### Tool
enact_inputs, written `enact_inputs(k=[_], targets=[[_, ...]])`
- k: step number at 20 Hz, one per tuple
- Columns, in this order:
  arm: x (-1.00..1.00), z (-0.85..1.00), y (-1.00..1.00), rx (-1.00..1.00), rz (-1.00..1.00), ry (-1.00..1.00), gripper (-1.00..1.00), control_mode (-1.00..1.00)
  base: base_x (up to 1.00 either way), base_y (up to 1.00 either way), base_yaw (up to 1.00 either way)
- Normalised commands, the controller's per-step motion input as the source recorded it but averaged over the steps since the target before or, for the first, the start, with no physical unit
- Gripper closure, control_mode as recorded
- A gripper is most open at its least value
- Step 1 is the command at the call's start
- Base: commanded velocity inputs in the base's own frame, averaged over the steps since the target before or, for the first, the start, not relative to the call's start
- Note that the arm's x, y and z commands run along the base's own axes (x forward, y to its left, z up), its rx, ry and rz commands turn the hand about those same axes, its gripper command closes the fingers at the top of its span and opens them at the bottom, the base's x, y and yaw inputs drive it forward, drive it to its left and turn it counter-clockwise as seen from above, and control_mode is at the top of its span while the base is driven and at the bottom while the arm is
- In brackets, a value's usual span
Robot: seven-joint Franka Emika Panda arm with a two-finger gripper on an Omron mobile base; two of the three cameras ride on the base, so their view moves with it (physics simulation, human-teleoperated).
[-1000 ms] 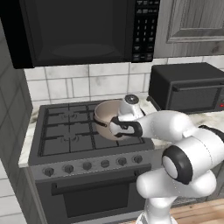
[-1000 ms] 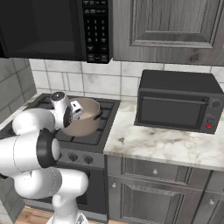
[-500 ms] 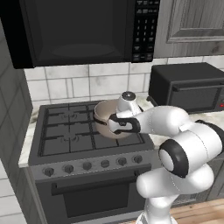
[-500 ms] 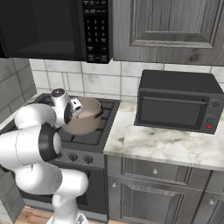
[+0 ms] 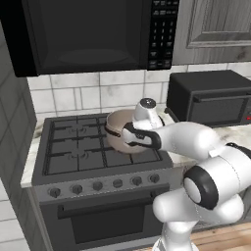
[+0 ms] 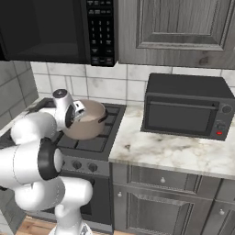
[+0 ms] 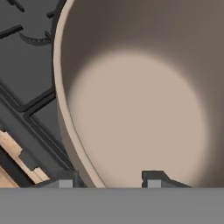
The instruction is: Move the pot and pan from the stove into the sink.
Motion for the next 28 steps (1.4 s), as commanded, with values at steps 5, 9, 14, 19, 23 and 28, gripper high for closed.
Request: enact_inputs(k=[5, 9, 14, 19, 23, 28], targets=[[-0.52, 0.55, 0.00, 0.04, 0.00, 0.00, 1.00, -1.00, 0.00, 0.00, 0.00], [-0.79, 0.43, 0.00, 0.01, 0.01, 0.00, 1.00, -1.00, 0.00, 0.00, 0.00], [-0.95, 0.29, 0.00, -0.01, 0.04, -0.05, 1.00, -1.00, 0.00, 0.00, 0.00], [-1.00, 0.12, 0.00, -0.03, 0.07, -0.14, 1.00, -1.00, 0.00, 0.00, 0.00], [-0.91, 0.02, -0.02, -0.05, 0.06, -0.25, 1.00, -1.00, 0.00, 0.00, 0.00], [-0.89, 0.00, -0.13, -0.07, 0.06, -0.29, 1.00, -1.00, 0.00, 0.00, 0.00]])
